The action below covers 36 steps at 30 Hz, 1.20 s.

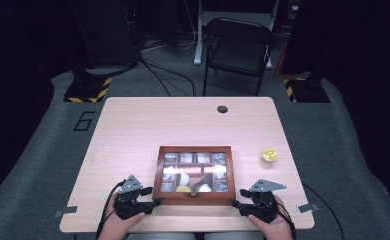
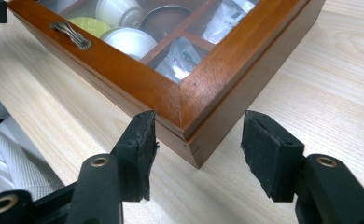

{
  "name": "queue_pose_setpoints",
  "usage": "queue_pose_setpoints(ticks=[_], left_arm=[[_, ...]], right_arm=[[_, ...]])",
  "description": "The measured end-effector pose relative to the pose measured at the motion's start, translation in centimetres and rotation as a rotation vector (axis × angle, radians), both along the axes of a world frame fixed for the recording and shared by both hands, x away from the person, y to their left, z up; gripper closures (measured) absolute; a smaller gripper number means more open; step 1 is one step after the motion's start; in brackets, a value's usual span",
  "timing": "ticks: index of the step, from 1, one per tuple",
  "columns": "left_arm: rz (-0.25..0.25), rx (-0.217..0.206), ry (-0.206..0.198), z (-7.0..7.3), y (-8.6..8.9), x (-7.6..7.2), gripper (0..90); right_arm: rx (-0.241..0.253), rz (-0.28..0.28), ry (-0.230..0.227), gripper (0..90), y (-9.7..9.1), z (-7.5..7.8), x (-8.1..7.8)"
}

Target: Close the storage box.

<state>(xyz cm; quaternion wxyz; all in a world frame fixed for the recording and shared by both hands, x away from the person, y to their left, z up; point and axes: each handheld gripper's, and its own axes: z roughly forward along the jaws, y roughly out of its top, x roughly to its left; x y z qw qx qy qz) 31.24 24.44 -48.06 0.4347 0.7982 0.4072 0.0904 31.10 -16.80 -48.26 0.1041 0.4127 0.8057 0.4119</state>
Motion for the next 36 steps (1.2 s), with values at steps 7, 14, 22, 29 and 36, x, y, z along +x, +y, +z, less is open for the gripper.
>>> queue_pose_setpoints(ticks=[7, 14, 22, 29, 36], left_arm=[[0.009, -0.016, 0.002, 0.0, 0.3, 0.2, 40.3], [0.017, -0.019, -0.004, 0.1, 0.4, 0.5, 40.3], [0.045, -0.028, -0.025, 0.5, 0.9, 1.0, 40.0], [0.08, -0.019, -0.035, 0.4, 1.7, 1.9, 39.9], [0.123, -0.021, -0.033, 0.3, 2.4, 3.2, 39.8]], right_arm=[[0.01, -0.011, 0.003, 44.2, -0.3, 0.0, 0.1], [0.029, -0.006, -0.018, 44.2, -0.2, 0.4, 0.1], [0.058, -0.039, -0.05, 44.1, -0.9, 1.1, 0.5], [0.055, -0.07, -0.051, 44.1, -1.8, 1.0, 1.2], [0.054, -0.109, -0.056, 44.0, -2.8, 1.0, 2.2]])
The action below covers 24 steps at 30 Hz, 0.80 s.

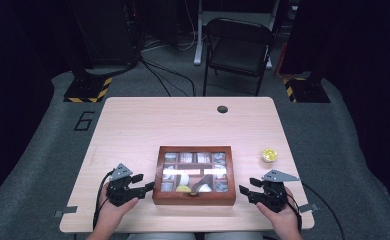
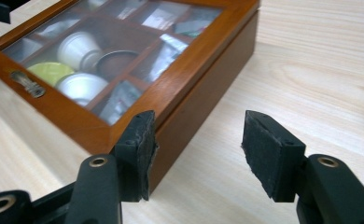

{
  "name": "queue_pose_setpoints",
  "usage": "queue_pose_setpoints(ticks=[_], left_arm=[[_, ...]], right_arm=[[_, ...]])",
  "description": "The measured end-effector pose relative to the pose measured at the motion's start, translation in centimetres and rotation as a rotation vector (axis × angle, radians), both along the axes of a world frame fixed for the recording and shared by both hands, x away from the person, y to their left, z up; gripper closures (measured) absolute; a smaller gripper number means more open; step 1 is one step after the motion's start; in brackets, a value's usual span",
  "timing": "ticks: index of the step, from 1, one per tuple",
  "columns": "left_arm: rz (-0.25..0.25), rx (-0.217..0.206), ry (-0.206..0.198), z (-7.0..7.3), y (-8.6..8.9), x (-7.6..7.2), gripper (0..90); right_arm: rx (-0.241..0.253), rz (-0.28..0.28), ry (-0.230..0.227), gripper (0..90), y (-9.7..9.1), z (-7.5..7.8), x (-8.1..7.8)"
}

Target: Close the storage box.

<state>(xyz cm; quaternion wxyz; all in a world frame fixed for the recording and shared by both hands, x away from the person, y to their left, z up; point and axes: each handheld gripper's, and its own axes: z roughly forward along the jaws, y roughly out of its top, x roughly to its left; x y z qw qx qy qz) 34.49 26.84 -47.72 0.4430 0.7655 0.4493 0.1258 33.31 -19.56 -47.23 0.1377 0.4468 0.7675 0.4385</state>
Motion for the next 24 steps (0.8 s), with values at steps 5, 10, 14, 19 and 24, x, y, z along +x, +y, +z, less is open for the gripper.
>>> queue_pose_setpoints(ticks=[5, 10, 14, 19, 24], left_arm=[[0.029, -0.004, 0.0, -0.1, 0.4, 0.8, 39.8], [0.041, -0.001, 0.005, -0.4, 0.8, 1.7, 39.8], [0.037, -0.004, 0.015, -0.7, 1.2, 1.8, 39.8], [0.036, -0.009, 0.032, -1.1, 1.6, 1.9, 39.8], [0.016, -0.04, 0.046, -1.0, 1.6, 1.4, 37.9]], right_arm=[[0.002, -0.025, 0.004, 44.1, -0.7, -0.1, 0.6], [-0.039, -0.044, 0.01, 44.0, -1.3, -0.5, 1.2], [-0.056, -0.052, 0.023, 44.0, -1.7, -0.9, 1.5], [-0.06, -0.06, 0.055, 42.3, -2.1, -1.5, 1.8], [-0.035, 0.01, 0.033, 38.7, -1.7, -1.0, 1.0]])
